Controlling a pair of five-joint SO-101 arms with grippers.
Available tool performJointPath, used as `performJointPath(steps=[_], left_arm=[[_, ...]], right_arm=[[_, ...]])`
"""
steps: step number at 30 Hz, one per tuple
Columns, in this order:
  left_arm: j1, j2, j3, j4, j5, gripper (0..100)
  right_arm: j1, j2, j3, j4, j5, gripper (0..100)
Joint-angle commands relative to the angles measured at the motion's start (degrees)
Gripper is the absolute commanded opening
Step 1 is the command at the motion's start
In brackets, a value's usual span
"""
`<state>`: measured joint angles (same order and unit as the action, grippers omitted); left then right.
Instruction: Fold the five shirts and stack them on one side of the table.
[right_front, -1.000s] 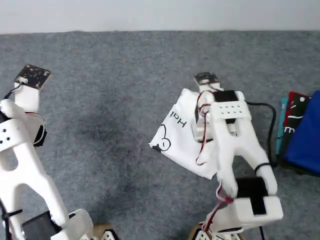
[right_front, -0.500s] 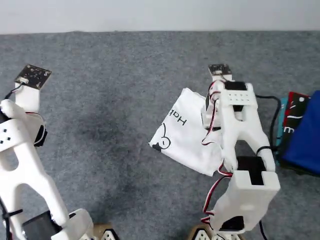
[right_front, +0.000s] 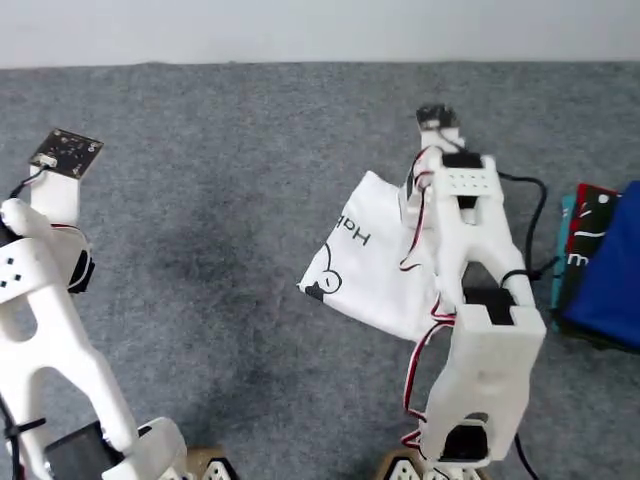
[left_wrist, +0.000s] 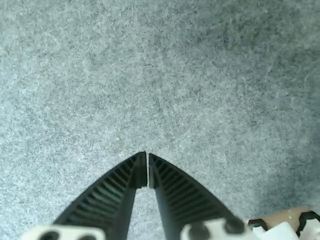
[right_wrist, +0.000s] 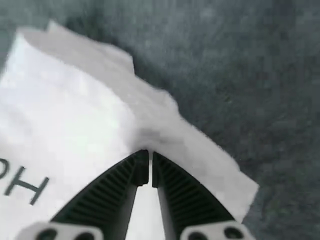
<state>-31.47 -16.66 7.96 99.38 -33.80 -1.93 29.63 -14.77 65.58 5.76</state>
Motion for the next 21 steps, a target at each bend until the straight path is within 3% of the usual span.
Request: performJointPath(steps=[1,6,16,18,21], left_arm=[[-0.4,-2.3,-0.7,1.1,-0.7,1],[-0.3,-2.3,-0.7,1.1,-0.7,1],[-0.2,-2.3,-0.7,1.1,-0.7,1],[-0.2,-2.3,-0.7,1.1,-0.7,1],[-0.2,-2.3,-0.7,1.1,-0.7,1]], right_arm=[[-0.5,-3.0,-9.4,8.0,0.0,2.2],[-0.2,-7.3,-11.1,20.2,-1.5,2.4],[-3.9,-12.4,-10.9,36.8,-16.4,3.3],[-3.8,-12.4,-10.0,37.1,-22.3,9.9],[-3.9,-12.4,-6.5,35.4,-29.2,30.0]])
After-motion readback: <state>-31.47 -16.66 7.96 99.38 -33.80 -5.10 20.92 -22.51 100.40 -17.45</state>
